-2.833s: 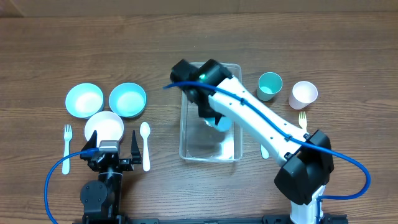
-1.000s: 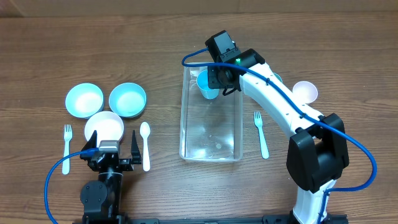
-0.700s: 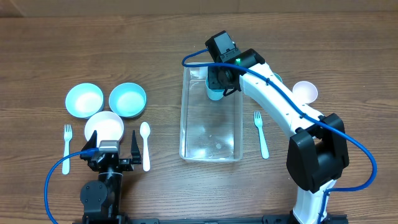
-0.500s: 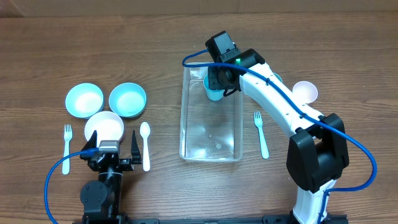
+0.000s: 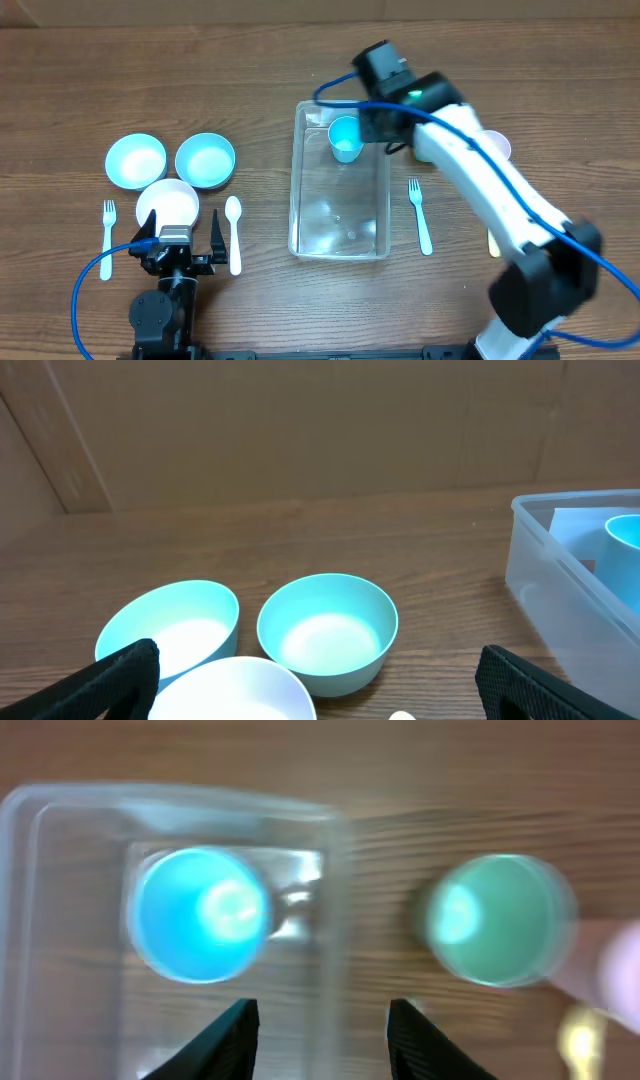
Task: Pack container
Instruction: 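Move right gripper to the pink cup and grasp its rim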
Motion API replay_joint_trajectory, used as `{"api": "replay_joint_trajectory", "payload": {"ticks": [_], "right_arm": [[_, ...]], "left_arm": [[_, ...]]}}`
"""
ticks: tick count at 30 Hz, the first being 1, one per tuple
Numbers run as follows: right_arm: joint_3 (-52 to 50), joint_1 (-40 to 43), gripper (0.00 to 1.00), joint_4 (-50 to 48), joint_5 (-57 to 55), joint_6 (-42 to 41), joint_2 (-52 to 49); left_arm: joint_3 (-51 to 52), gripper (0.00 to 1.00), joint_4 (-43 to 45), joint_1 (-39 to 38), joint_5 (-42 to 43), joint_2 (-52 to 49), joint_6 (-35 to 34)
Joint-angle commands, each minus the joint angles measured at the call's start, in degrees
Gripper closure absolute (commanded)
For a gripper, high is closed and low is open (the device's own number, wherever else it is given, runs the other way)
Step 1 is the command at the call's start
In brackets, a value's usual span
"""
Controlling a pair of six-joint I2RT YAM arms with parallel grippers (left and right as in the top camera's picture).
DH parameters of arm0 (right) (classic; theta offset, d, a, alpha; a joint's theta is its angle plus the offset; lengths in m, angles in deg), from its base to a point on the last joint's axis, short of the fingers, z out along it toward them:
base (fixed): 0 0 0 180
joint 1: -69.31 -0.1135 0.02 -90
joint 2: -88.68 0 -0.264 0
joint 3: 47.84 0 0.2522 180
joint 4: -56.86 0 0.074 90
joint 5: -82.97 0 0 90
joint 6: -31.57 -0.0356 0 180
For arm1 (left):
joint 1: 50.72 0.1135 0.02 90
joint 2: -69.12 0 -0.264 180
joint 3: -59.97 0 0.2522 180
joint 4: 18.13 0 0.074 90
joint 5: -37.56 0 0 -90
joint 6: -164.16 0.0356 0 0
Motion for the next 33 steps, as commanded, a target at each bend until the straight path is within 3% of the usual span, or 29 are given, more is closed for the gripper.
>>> {"api": "replay_joint_trajectory", "payload": {"ticks": [1, 11, 16, 26, 33], "right_arm": [[0.4, 6.8, 0.58, 4.1, -3.4, -0.4, 1.2], [-0.1, 30.7, 0.63, 6.0, 7.8, 1.3, 0.9], [-3.1, 33.2, 0.64, 5.0, 8.4, 2.7, 0.6], [-18.1, 37.2, 0.68, -8.0, 11.1, 7.0, 0.6], [-21.2, 37.2, 0.69, -13.3, 14.2, 7.0, 0.6]], "left_arm": [[0.3, 0.0, 0.2, 0.5, 0.8, 0.5, 1.1], [0.3, 0.0, 0.2, 0.5, 0.8, 0.5, 1.1], [0.3, 0.0, 0.2, 0.5, 0.8, 0.5, 1.1], [0.3, 0.0, 0.2, 0.5, 0.8, 0.5, 1.1], [0.3, 0.0, 0.2, 0.5, 0.8, 0.5, 1.1]]}}
